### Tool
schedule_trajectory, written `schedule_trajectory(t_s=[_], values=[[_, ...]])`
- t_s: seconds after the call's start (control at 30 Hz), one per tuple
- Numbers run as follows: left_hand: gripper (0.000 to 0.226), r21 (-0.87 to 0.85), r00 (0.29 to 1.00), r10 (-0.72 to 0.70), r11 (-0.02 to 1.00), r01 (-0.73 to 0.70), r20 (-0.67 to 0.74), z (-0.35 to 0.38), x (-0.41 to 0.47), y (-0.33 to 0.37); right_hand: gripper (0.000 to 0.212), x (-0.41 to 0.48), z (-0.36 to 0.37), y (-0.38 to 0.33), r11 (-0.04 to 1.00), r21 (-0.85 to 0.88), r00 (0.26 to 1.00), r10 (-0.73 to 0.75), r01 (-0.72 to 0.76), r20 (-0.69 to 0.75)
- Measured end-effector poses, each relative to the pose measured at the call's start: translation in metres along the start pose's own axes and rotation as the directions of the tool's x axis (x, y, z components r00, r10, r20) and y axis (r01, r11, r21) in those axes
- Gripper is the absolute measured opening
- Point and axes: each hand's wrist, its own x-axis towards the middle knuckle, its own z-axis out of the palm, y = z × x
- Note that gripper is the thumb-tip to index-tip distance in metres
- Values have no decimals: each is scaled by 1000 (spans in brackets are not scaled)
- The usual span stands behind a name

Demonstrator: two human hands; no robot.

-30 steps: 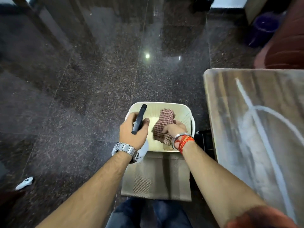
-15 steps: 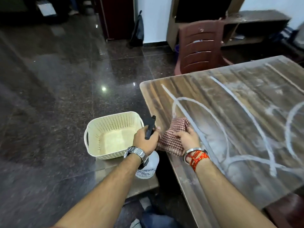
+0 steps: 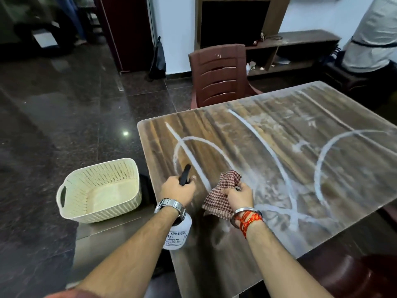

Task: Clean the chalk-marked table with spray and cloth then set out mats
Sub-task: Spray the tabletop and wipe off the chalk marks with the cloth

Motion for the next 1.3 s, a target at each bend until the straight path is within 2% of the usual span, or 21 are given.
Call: schedule_trajectory(t_s=[0.13,0.27,0.37,0.4,0.5,0.63,0.73,0.83,1.1,1.2,1.3], values=[[33,-52,995,-42,998,37,-88,28,-3,17,41,27,-28,-19,997,-77,996,-10,18,94],[36,-77,977,-70,996,56,-200,49,-12,29,37,50,-45,-38,988,-131,987,-57,77,152],[23,-138,965,-107,988,75,-241,59,-16,41,38,57,-47,-47,979,-170,977,-76,111,197],[21,-157,962,-120,984,83,-245,60,-17,43,36,59,-46,-48,977,-181,975,-76,115,209],[31,-174,958,-140,980,98,-252,61,-16,45,47,62,-40,-46,969,-217,970,-67,120,235],[37,-127,953,-155,984,126,-261,60,-15,46,43,63,-40,-46,967,-223,971,-71,123,230],[25,-182,957,-152,977,108,-247,58,-13,49,49,65,-36,-41,960,-249,972,-68,125,226],[29,-191,961,-127,978,81,-245,57,-15,51,59,64,-33,-37,954,-273,973,-61,122,222],[20,-182,974,-100,981,63,-202,59,-13,51,48,65,-28,-39,965,-225,972,-83,134,220],[26,-144,972,-77,989,46,-222,60,-14,49,55,67,-25,-38,963,-232,973,-87,137,216],[16,-130,971,-87,990,59,-221,56,-12,55,51,69,-21,-37,968,-216,979,-88,128,186]])
